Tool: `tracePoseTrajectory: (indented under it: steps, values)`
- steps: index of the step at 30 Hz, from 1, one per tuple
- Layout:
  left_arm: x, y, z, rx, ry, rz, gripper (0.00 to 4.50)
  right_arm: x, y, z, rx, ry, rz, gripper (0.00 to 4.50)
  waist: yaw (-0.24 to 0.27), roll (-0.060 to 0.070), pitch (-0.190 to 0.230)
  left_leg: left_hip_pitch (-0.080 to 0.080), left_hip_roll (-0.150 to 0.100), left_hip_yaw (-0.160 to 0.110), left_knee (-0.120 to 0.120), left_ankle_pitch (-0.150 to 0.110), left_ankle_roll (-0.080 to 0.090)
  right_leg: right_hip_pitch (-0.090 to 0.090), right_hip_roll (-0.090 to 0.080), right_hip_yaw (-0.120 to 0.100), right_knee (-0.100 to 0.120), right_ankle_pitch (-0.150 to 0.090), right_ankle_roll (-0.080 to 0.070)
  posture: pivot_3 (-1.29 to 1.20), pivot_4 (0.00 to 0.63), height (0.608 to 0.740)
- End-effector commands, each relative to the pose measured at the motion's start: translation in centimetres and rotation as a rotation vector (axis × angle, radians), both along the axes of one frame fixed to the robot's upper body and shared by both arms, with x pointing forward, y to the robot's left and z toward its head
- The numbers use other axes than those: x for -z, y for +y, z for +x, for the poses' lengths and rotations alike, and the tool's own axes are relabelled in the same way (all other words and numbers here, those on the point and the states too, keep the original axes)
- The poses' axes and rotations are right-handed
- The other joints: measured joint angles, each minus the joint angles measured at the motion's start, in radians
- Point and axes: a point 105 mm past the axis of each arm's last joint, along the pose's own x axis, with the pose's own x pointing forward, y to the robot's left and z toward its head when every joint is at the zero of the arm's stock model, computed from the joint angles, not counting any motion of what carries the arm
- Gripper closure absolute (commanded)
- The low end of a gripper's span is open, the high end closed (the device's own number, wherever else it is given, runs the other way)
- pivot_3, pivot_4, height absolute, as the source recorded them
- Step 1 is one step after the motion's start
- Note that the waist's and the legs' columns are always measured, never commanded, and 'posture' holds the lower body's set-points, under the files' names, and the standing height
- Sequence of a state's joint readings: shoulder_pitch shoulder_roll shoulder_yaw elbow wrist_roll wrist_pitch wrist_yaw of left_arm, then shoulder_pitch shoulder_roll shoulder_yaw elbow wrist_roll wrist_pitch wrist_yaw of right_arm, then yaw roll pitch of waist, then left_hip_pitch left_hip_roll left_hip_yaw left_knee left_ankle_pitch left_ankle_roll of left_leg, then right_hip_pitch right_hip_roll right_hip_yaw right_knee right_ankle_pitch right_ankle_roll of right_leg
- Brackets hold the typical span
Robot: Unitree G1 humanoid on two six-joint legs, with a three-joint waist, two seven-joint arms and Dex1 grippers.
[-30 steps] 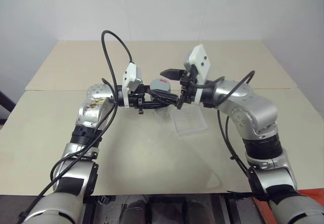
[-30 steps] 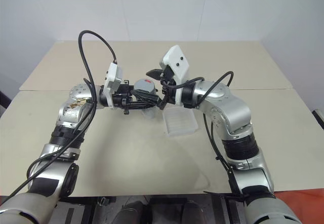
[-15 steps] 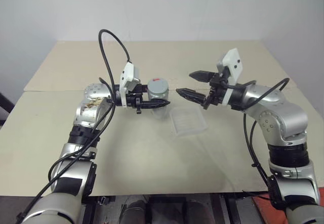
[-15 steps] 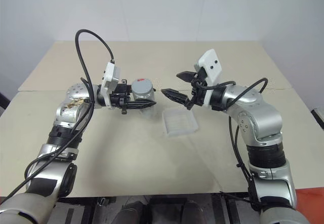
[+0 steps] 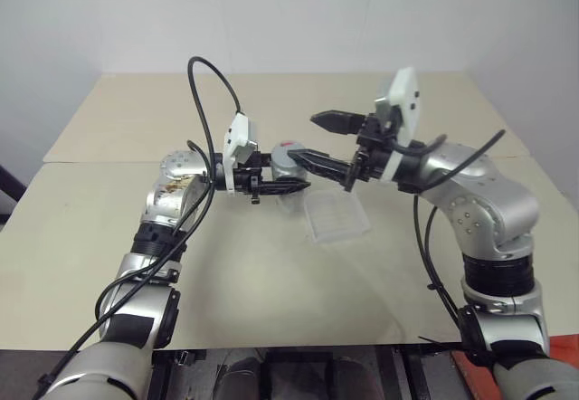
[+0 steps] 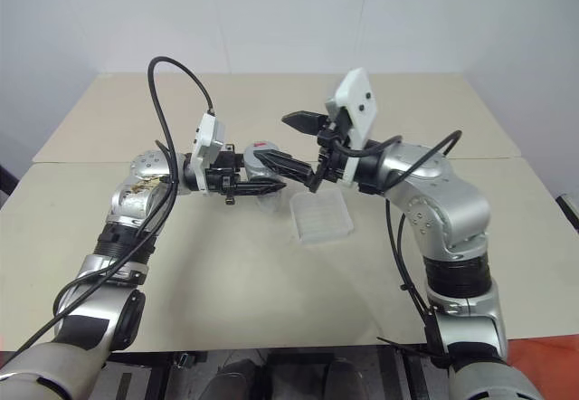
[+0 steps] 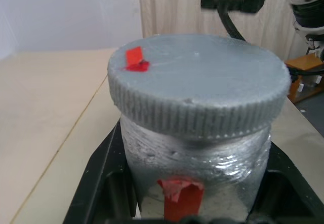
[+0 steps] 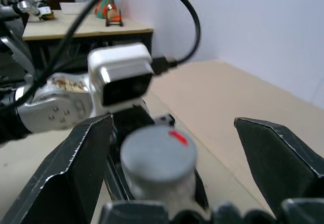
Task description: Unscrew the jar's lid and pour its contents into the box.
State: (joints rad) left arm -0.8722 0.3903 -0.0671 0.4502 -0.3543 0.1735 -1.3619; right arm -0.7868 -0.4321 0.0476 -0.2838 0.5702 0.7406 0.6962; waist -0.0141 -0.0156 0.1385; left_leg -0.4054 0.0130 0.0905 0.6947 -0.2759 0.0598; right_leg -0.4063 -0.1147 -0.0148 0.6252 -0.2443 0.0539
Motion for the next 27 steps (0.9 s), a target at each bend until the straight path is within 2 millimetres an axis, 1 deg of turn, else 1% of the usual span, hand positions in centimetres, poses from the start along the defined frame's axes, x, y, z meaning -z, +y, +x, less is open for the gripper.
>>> tracePoseTrajectory:
  steps: [1, 3, 9, 14, 19, 25, 27]
  values:
    - [-1.2, -0.3, -0.2, 0.024, -0.045, -0.001, 2.43, -0.6, 0.8, -0.2, -0.019, -0.043, -0.016, 0.02, 0.001, 0.000, 0.000, 0.000, 0.000, 0.000, 0.000, 0.000, 0.000, 0.000, 0.000, 0.000, 0.000, 0.000, 0.000, 0.00, 0.150, 0.740]
    - [-1.3, -0.2, -0.2, 0.027, -0.043, 0.000, 2.43, -0.2, 1.2, -0.1, -0.025, -0.035, -0.031, 0.02, 0.002, 0.000, 0.000, 0.000, 0.000, 0.000, 0.000, 0.000, 0.000, 0.000, 0.000, 0.000, 0.000, 0.000, 0.000, 0.00, 0.150, 0.740]
    - [-1.3, -0.1, -0.2, 0.029, -0.039, 0.001, 2.43, 0.3, 2.2, 0.7, -0.016, -0.014, -0.037, 0.02, 0.000, 0.000, 0.000, 0.000, 0.000, 0.000, 0.000, 0.000, 0.000, 0.000, 0.000, 0.000, 0.000, 0.000, 0.000, 0.00, 0.150, 0.740]
    - [-1.3, -0.1, -0.4, 0.032, -0.043, -0.002, 2.43, 0.3, 2.0, 1.4, -0.003, 0.006, -0.024, 0.02, -0.001, 0.000, 0.000, 0.000, 0.000, 0.000, 0.000, 0.000, 0.000, 0.000, 0.000, 0.000, 0.000, 0.000, 0.000, 0.00, 0.150, 0.740]
    - [-1.3, 0.1, -0.5, 0.032, -0.043, 0.001, 2.43, 0.3, 1.1, 2.0, 0.022, 0.014, -0.018, 0.02, 0.000, 0.000, 0.000, 0.000, 0.000, 0.000, 0.000, 0.000, 0.000, 0.000, 0.000, -0.001, 0.000, 0.000, 0.000, 0.00, 0.150, 0.740]
    - [-1.3, 0.5, -0.5, 0.026, -0.043, 0.006, 2.43, 0.5, -1.2, 1.9, 0.052, 0.016, -0.025, 0.02, 0.000, 0.000, 0.000, 0.000, 0.000, 0.000, 0.000, 0.000, 0.000, 0.000, 0.000, -0.001, 0.000, 0.000, 0.000, 0.00, 0.150, 0.740]
    - [-1.3, 0.5, -0.5, 0.028, -0.042, 0.007, 2.43, 0.3, -2.2, 1.7, 0.049, 0.031, 0.003, 0.02, 0.001, 0.000, 0.000, 0.000, 0.000, 0.000, 0.000, 0.000, 0.000, 0.000, 0.000, 0.000, 0.000, 0.000, 0.000, 0.00, 0.150, 0.740]
